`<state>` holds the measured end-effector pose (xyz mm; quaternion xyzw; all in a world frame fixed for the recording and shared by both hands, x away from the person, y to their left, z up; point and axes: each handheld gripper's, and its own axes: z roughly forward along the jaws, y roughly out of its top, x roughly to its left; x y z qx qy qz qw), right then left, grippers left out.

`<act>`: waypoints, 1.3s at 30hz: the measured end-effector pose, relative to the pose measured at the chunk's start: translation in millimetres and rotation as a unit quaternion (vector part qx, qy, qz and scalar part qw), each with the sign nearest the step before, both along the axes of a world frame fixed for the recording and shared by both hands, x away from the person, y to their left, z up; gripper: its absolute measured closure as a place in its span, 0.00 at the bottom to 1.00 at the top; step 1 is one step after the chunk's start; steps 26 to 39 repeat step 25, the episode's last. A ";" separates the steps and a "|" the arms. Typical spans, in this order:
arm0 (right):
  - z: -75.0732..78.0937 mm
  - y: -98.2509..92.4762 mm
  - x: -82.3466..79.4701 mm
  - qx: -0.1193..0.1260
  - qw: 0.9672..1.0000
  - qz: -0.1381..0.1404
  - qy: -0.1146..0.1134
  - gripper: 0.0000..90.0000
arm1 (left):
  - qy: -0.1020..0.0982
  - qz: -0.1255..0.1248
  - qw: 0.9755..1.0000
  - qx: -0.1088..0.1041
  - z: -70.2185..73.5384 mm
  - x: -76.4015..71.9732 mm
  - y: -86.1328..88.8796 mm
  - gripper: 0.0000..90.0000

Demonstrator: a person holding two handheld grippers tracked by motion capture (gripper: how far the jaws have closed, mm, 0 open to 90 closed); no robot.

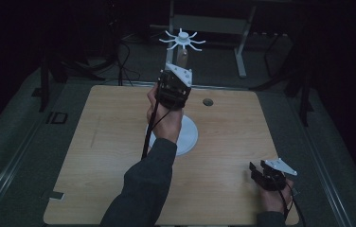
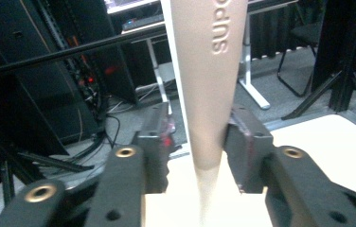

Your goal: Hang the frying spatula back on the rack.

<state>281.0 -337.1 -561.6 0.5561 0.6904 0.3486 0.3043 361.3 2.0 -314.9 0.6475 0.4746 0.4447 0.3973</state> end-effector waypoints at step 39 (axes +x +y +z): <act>-1.4 -0.5 0.4 -0.001 1.000 -0.003 0.006 0.53 | 0.001 -0.072 0.997 -0.030 -10.1 -24.5 3.2 0.49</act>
